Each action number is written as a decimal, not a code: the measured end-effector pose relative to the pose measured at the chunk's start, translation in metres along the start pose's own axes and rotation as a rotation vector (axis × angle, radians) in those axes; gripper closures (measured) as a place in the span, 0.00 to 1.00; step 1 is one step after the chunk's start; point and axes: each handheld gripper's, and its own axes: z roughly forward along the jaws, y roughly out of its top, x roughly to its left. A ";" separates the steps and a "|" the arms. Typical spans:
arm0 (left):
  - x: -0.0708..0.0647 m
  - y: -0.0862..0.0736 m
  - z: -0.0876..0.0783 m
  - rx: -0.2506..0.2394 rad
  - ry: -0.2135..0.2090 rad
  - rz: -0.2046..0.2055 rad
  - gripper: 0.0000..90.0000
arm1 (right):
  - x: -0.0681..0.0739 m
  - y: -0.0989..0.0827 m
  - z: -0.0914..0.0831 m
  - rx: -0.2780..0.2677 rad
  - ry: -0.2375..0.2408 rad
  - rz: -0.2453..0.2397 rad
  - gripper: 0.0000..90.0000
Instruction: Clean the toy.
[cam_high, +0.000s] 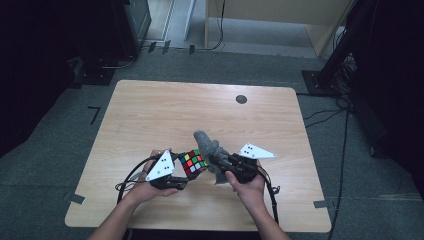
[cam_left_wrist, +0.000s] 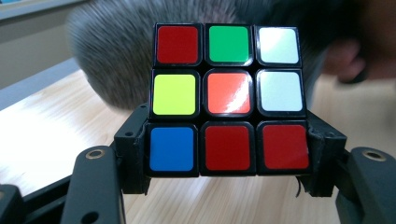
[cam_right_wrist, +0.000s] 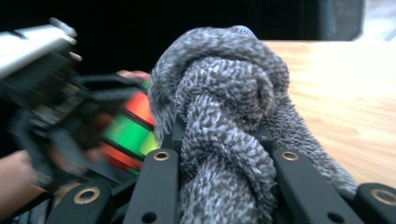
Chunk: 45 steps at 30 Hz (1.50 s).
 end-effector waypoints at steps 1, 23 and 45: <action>0.002 0.002 -0.002 -0.025 -0.005 -0.018 0.38 | -0.004 -0.001 0.000 0.021 -0.025 0.009 0.82; 0.009 0.006 -0.013 -0.114 -0.022 -0.081 0.38 | -0.003 -0.006 0.000 0.025 -0.071 0.001 0.82; 0.003 0.009 -0.009 -0.062 0.027 -0.008 0.38 | -0.011 -0.002 -0.008 -0.001 -0.100 0.053 0.82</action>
